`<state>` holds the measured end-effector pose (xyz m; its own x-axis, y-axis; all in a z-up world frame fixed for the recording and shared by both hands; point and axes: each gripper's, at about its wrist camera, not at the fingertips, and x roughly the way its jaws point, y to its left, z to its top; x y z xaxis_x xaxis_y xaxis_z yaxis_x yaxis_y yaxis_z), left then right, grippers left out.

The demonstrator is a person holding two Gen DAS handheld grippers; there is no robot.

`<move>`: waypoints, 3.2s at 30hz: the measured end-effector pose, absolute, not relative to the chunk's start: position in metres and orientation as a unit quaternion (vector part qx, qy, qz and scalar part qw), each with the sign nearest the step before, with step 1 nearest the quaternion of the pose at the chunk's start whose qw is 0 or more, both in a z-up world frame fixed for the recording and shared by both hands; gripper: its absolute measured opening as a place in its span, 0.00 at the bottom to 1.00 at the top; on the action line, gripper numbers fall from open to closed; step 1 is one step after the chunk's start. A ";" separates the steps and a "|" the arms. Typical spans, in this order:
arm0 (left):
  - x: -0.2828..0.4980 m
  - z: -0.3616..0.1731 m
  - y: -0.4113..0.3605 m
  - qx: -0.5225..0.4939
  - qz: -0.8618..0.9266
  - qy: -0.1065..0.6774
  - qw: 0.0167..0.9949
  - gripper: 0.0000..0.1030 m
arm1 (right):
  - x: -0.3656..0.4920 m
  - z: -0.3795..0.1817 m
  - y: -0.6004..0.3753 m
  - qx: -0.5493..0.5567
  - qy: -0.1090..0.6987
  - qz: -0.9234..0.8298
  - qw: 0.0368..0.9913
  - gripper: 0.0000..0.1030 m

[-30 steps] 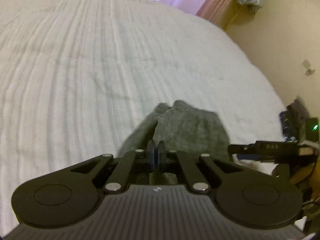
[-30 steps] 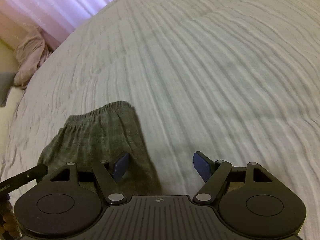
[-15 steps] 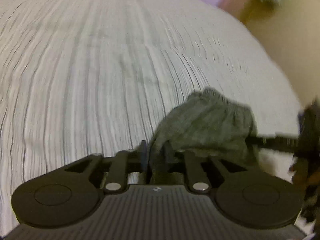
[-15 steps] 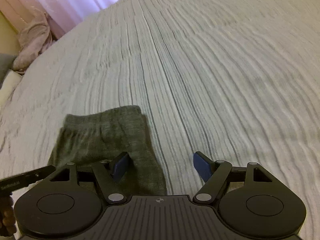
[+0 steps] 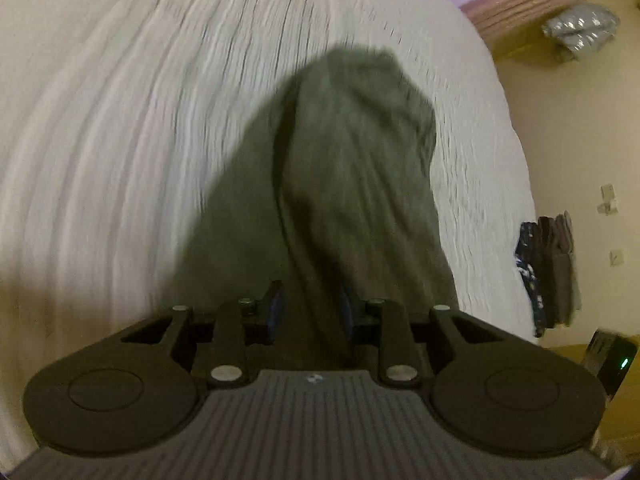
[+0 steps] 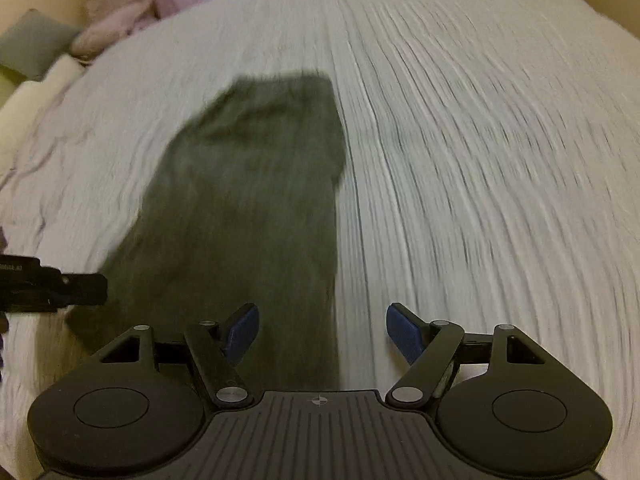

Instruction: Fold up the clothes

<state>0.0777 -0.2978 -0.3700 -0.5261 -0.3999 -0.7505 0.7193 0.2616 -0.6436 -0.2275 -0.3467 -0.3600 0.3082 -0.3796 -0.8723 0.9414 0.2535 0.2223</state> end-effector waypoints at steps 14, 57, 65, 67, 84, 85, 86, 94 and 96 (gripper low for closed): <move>0.070 -0.377 -0.292 0.074 -0.626 0.641 0.438 0.00 | -0.250 -0.357 -0.287 0.428 0.333 -0.536 0.647 0.72; 0.152 -0.376 -0.282 0.201 -0.642 0.577 0.463 0.15 | -0.299 -0.384 -0.236 0.684 0.047 -0.530 0.499 0.13; 0.165 -0.393 -0.290 0.140 -0.631 0.610 0.459 0.41 | -0.290 -0.393 -0.238 0.664 0.042 -0.531 0.524 0.69; 0.159 -0.402 -0.293 0.135 -0.633 0.617 0.448 0.40 | -0.288 -0.406 -0.242 0.673 0.041 -0.520 0.525 0.59; 0.096 -0.369 -0.175 0.043 -0.629 0.626 0.458 0.03 | -0.356 -0.322 -0.264 0.577 0.144 -0.459 0.660 0.06; 0.086 -0.371 -0.159 0.038 -0.621 0.632 0.462 0.03 | -0.365 -0.323 -0.258 0.574 0.155 -0.458 0.661 0.06; 0.076 -0.375 -0.144 0.034 -0.612 0.638 0.466 0.03 | -0.372 -0.327 -0.251 0.575 0.166 -0.458 0.657 0.06; 0.025 -0.391 -0.077 0.050 -0.541 0.647 0.535 0.13 | -0.409 -0.359 -0.221 0.590 0.267 -0.425 0.632 0.06; 0.026 -0.381 -0.077 0.085 -0.542 0.633 0.546 0.17 | -0.407 -0.353 -0.228 0.568 0.297 -0.423 0.641 0.41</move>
<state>0.0262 -0.0766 -0.3805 -0.3888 -0.4846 -0.7836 0.6988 0.3992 -0.5936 -0.4066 -0.2277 -0.3529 0.4655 -0.2043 -0.8612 0.8795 -0.0021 0.4759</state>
